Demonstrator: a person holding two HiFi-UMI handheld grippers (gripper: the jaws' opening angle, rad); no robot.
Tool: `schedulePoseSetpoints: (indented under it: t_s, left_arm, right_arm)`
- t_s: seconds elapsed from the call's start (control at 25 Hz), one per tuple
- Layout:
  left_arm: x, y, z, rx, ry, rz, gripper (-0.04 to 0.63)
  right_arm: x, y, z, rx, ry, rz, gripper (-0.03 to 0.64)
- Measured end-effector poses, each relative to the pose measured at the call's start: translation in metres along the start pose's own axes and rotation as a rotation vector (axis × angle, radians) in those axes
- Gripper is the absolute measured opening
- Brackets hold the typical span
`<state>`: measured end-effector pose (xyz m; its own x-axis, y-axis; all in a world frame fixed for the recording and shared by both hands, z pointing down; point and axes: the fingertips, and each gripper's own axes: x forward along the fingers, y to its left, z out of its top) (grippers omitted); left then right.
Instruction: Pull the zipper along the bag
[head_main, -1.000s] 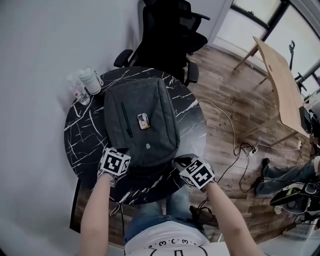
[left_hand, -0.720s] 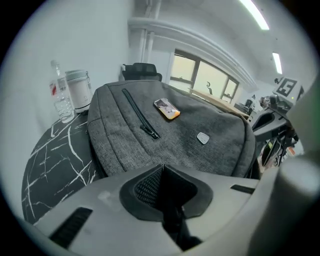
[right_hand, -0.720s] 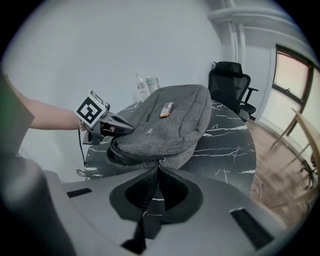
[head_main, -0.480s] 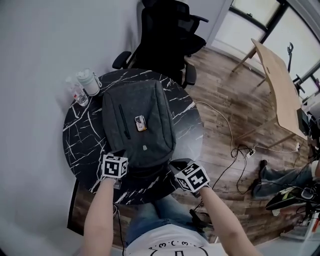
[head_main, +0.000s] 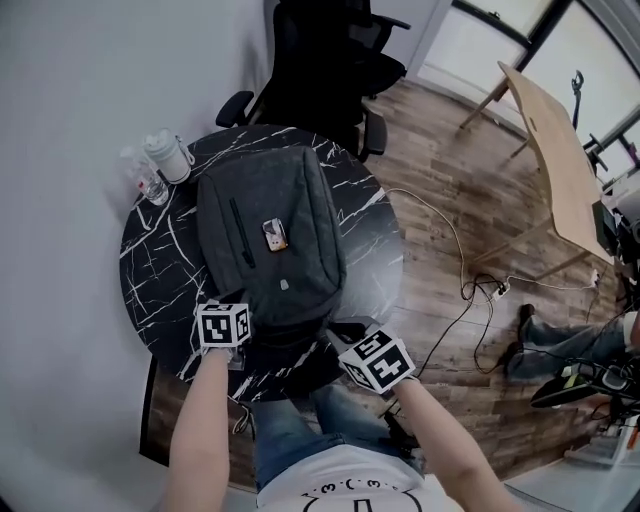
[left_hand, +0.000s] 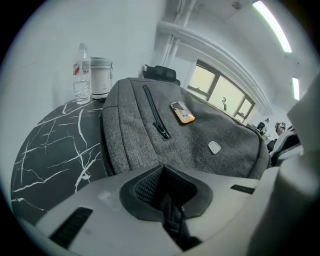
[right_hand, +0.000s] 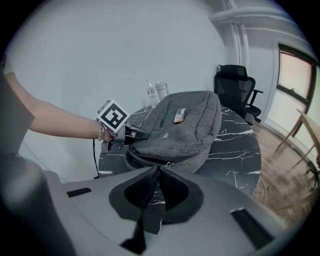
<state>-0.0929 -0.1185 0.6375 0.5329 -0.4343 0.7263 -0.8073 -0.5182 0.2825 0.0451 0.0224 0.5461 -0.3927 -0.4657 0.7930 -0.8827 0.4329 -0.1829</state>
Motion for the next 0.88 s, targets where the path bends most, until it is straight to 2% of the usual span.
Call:
schedulePoseSetpoints:
  t_s: [0.08,0.16,0.2,0.24,0.28,0.32,0.4,0.44,0.56,0.68,0.8,0.88]
  left_arm:
    - [0.0,-0.001,-0.001,0.003,-0.006,0.011,0.017]
    - [0.001,-0.003,0.0,-0.002,-0.01,0.02,0.017]
    - [0.002,-0.004,0.0,-0.006,-0.01,0.021,0.017]
    - [0.002,-0.005,0.001,-0.009,-0.008,0.018,0.017]
    - [0.001,-0.006,0.001,-0.012,-0.005,0.009,0.017]
    - [0.001,-0.007,0.0,-0.018,-0.002,-0.006,0.017]
    - [0.001,-0.008,0.0,-0.039,0.004,-0.042,0.017]
    - [0.001,-0.008,0.001,-0.046,0.008,-0.058,0.017]
    - [0.001,-0.009,0.001,-0.037,0.021,-0.097,0.017]
    - [-0.007,-0.015,0.006,0.037,0.006,-0.164,0.018]
    - [-0.026,-0.012,0.023,0.155,-0.078,-0.211,0.018]
    - [-0.037,0.003,0.032,0.226,-0.105,-0.216,0.018]
  right_arm:
    - [0.0,0.017,0.002,0.022,0.0,0.047,0.067]
    - [0.005,0.066,0.001,0.021,0.03,0.222,0.049]
    - [0.012,0.088,-0.003,-0.006,0.057,0.256,0.049]
    - [0.02,0.095,-0.01,-0.04,0.077,0.206,0.049]
    - [0.028,0.089,-0.015,-0.043,0.079,0.119,0.049]
    - [0.032,0.075,-0.016,0.007,0.057,0.048,0.051]
    - [0.029,0.047,-0.007,0.159,-0.022,-0.02,0.051]
    - [0.025,0.035,-0.001,0.2,-0.049,-0.05,0.051]
    - [0.014,0.016,0.013,0.208,-0.078,-0.142,0.051]
    - [0.011,0.018,0.028,0.223,-0.113,-0.172,0.051]
    - [0.019,0.027,0.041,0.215,-0.129,-0.18,0.051]
    - [0.029,0.034,0.049,0.209,-0.132,-0.176,0.051]
